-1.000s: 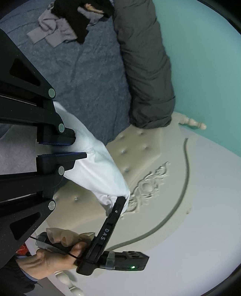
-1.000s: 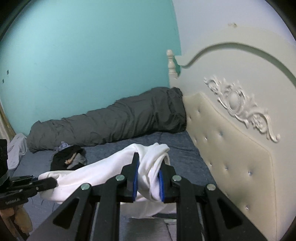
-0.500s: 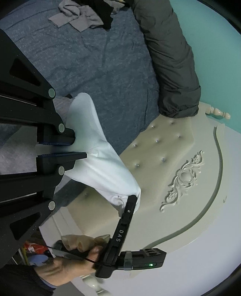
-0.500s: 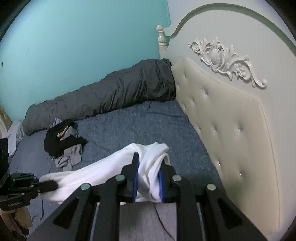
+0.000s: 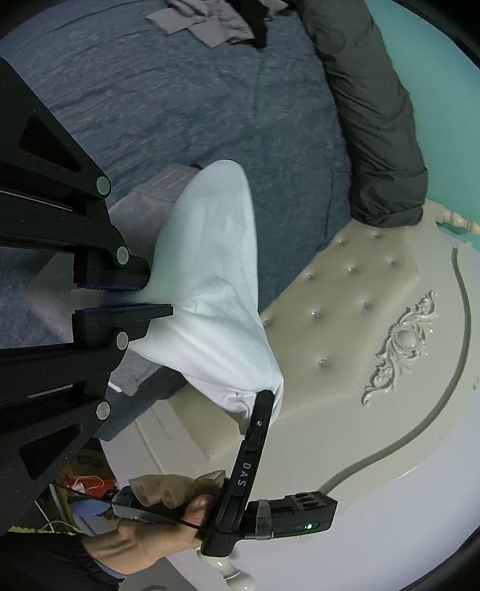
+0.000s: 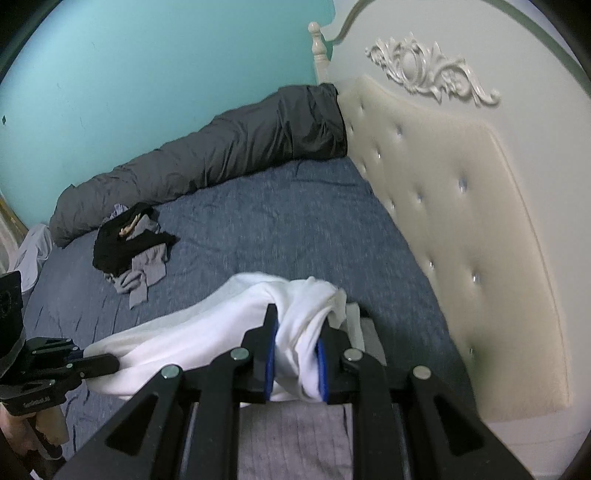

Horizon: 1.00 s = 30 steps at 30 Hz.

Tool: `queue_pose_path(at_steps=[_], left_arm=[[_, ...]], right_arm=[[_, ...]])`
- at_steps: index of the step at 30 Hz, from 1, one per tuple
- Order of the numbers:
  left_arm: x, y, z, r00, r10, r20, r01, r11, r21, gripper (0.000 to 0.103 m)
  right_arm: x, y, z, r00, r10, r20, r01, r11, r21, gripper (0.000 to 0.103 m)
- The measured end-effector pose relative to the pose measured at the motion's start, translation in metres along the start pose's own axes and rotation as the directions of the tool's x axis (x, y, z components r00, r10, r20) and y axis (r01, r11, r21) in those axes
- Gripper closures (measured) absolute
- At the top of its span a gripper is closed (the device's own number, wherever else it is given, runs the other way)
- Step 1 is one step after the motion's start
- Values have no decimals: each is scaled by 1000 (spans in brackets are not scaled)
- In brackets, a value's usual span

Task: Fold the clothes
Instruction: 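Lift the folded polo off the bed with both tools toward the headboard, then lower the white polo onto the grey clothes stack with both tools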

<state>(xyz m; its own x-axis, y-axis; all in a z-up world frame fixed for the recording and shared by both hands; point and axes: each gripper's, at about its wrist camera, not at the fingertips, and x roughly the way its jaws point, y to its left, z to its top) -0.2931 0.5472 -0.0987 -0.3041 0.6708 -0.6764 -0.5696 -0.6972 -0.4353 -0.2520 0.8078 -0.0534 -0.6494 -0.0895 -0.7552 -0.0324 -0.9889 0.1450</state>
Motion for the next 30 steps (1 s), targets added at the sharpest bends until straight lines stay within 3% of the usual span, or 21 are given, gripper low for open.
queue_pose_path(at_steps=[30], left_arm=[[26,-3,-93,995,-43,-85,36,996,-84,97]], right_arm=[[10,-31,-105,976,56,-211,-43,997,62,86]])
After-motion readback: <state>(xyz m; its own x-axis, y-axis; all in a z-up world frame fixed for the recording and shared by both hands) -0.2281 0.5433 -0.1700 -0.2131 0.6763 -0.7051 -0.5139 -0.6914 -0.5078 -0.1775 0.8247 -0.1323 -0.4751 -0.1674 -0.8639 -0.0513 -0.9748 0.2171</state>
